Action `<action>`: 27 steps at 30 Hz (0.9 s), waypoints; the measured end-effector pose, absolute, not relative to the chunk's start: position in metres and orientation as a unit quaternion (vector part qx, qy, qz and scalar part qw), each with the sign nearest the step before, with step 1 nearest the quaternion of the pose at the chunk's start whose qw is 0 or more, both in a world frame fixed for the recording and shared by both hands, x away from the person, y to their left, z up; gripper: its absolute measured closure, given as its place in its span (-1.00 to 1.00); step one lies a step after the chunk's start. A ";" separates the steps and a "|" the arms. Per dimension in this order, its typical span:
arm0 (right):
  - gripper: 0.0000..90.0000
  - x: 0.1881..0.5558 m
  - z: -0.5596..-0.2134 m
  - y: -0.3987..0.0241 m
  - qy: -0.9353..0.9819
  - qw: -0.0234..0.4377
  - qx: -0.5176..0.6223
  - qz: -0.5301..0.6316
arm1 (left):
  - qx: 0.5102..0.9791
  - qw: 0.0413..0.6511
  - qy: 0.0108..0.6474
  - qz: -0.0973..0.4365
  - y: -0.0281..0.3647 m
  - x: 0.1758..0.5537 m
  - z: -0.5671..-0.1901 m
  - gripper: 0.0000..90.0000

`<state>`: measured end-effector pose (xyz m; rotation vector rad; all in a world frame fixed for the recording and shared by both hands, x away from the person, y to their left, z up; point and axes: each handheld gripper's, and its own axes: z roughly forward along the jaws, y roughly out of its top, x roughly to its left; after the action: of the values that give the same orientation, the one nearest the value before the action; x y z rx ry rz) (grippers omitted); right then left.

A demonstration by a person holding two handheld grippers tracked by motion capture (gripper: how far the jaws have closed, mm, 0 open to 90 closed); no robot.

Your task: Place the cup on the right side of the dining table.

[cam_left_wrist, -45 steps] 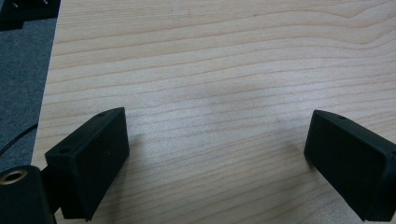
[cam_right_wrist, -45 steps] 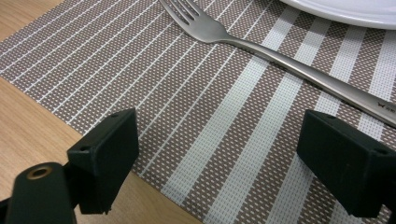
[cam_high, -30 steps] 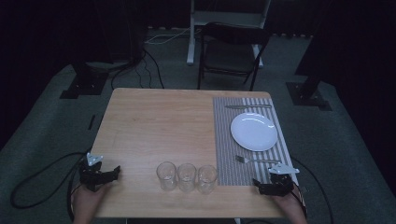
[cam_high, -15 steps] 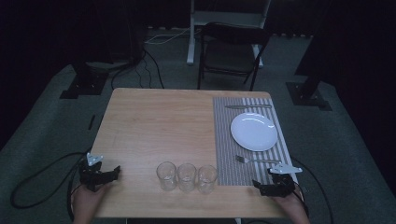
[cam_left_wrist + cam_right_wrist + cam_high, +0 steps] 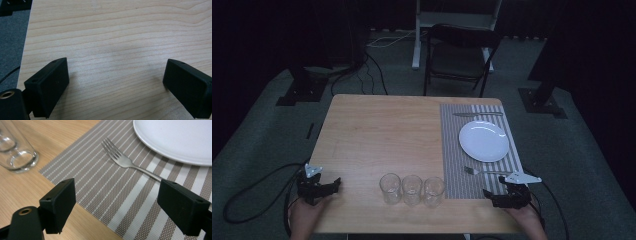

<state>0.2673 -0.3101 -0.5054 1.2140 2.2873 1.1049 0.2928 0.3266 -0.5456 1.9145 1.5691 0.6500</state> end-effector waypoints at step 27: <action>-0.67 0.266 -0.457 -0.277 0.803 0.162 0.363 0.444 | 0.716 0.287 0.587 0.243 0.327 0.293 -0.546 -0.84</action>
<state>0.2664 -0.2768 -0.4573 1.0366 2.2913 1.2678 0.2929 0.3266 -0.5456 1.9137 1.5691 0.6505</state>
